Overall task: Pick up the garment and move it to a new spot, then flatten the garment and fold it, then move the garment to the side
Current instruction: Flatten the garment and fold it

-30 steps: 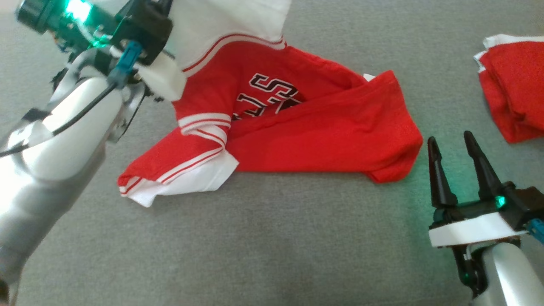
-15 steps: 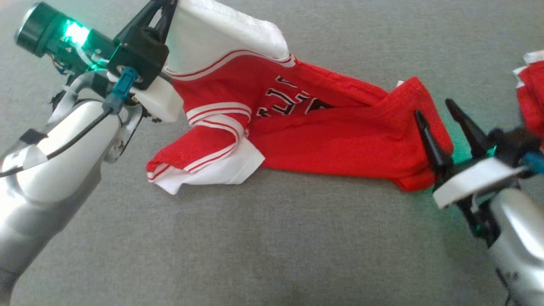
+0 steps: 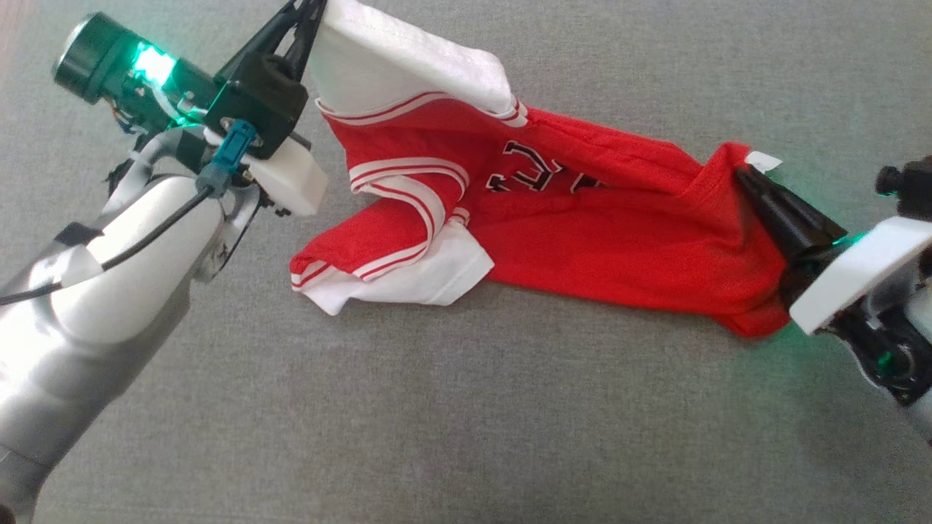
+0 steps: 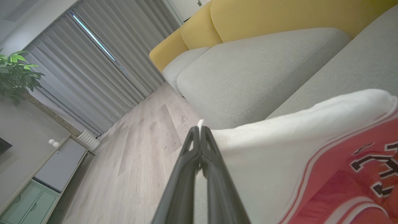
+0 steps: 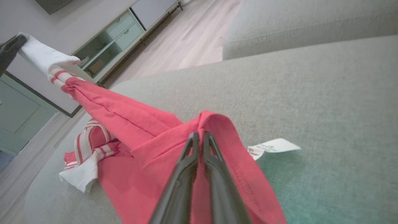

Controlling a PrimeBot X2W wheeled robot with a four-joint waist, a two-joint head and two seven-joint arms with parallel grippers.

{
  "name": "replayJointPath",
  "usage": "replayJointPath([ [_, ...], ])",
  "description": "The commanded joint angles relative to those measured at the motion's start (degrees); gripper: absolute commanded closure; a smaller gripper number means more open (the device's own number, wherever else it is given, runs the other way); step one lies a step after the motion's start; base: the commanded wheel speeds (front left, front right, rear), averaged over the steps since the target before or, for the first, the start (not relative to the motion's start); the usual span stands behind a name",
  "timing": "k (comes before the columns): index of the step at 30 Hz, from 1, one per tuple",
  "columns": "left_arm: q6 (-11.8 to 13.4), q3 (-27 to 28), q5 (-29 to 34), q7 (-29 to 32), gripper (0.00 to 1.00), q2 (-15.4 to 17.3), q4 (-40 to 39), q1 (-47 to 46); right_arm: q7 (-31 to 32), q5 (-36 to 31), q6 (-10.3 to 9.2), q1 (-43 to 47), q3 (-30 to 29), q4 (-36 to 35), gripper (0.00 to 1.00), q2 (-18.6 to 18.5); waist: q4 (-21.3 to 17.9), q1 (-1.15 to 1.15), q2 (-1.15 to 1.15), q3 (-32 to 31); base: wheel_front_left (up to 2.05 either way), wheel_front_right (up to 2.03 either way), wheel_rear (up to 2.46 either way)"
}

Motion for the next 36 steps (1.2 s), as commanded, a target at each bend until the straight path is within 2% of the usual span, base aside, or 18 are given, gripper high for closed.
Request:
replayJointPath([
  [1,0.02,2.62,-0.62,-0.47,1.0,1.82,-0.62,-3.05,-2.53,0.45,-0.05,-1.54,1.34,-2.44,1.0,-3.57,-0.25,-0.01,0.0,-0.43,0.0,0.0,0.0],
  [8,0.2,3.06,-1.0,-3.03,1.0,1.83,1.12,-3.11,-11.39,-1.41,-0.05,-6.23,3.91,-2.09,1.0,-8.8,-2.75,-0.01,0.0,-2.84,0.0,0.0,0.0],
  [15,0.36,3.62,-2.46,-3.88,1.0,1.84,2.17,-2.4,-13.84,0.38,-0.05,-7.88,3.97,-5.7,1.0,-14.36,-5.09,-0.01,0.0,-5.28,0.0,0.0,0.0],
  [18,0.83,4.03,-3.51,-3.58,1.0,2.23,2.12,-1.31,-13.27,1.57,-0.05,-4.23,6.89,-10.4,1.0,-17.41,-5.54,-0.01,0.0,-5.47,0.0,0.0,0.0],
  [19,0.83,4.03,-3.51,-3.58,1.0,2.23,2.12,-1.31,-13.27,1.57,-0.05,-4.23,6.89,-10.4,1.0,-17.41,-5.54,-0.01,0.0,-5.47,0.0,0.0,0.0],
  [27,2.1,5.01,-4.68,-4.57,1.0,3.86,2.74,0.46,-9.85,5.34,-0.05,12.56,16.45,-21.57,1.0,-24.93,-5.97,-0.01,0.0,-5.5,0.0,0.0,0.0],
  [32,2.93,5.33,-5.36,-4.36,1.0,5.39,1.86,2.14,-7.78,6.53,-0.05,18.85,18.7,-24.94,1.0,-28.35,-7.22,-0.01,0.0,-5.42,0.0,0.0,0.0],
  [36,4.1,5.25,-5.91,-1.73,1.0,7.26,-0.71,3.73,-2.93,8.02,-0.05,23.19,20.88,-27.47,1.0,-30.46,-7.84,-0.01,0.0,-4.56,0.0,0.0,0.0],
])
